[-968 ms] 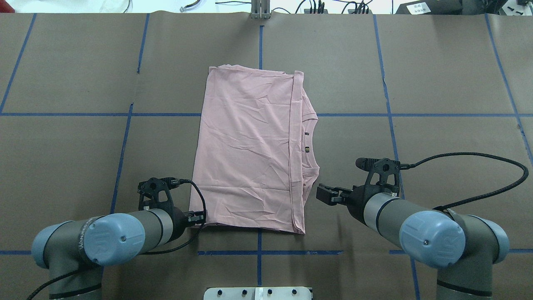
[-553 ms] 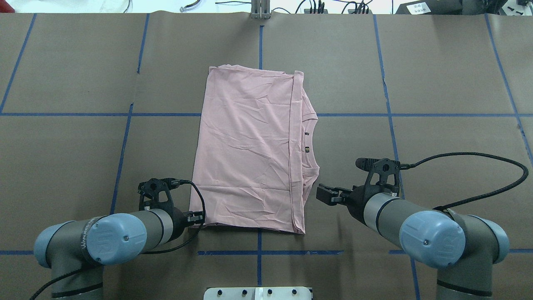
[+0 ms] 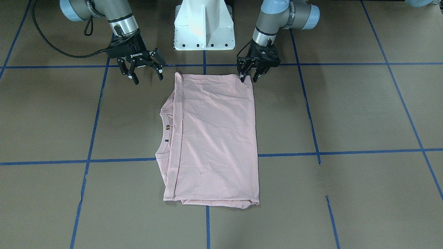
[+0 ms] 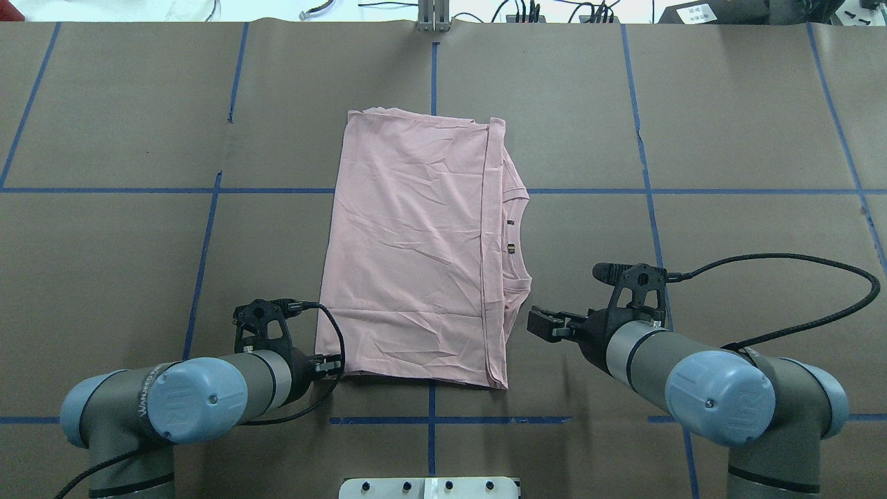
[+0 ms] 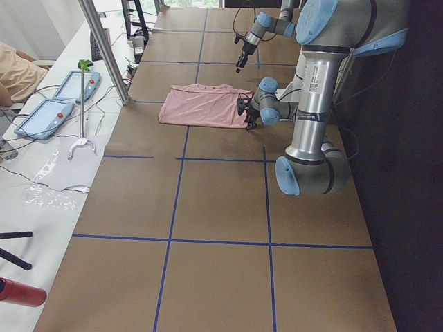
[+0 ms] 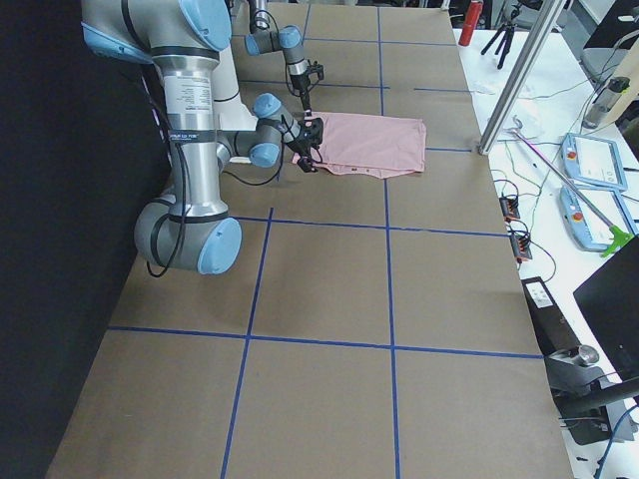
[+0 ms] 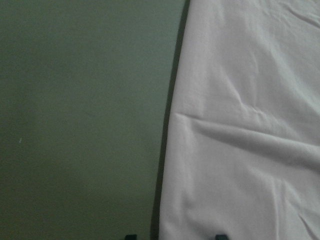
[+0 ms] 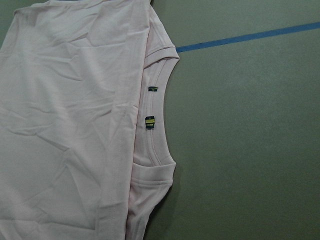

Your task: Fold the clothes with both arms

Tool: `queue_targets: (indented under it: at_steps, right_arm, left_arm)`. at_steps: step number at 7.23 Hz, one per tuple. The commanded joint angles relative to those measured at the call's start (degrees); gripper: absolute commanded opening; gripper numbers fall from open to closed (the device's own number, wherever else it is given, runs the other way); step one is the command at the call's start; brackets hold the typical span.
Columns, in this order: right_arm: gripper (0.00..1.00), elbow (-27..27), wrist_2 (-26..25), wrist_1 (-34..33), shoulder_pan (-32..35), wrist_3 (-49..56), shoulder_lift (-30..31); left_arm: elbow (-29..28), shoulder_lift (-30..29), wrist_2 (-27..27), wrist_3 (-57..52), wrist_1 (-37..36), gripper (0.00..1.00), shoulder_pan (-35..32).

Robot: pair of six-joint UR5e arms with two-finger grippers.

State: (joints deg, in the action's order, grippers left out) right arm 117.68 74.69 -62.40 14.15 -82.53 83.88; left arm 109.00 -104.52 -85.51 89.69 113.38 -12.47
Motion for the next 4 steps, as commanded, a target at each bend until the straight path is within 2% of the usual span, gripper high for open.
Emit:
queue_targets:
  at_steps: [1, 4]
  right_arm:
    - [1.00, 0.00, -0.07, 0.00, 0.00, -0.09, 0.05]
    - [0.99, -0.26, -0.16, -0.52, -0.17, -1.83, -0.38]
  left_arm:
    - [0.08, -0.25, -0.01, 0.22, 0.00, 0.00, -0.01]
    - [0.78, -0.25, -0.09, -0.13, -0.17, 0.00, -0.10]
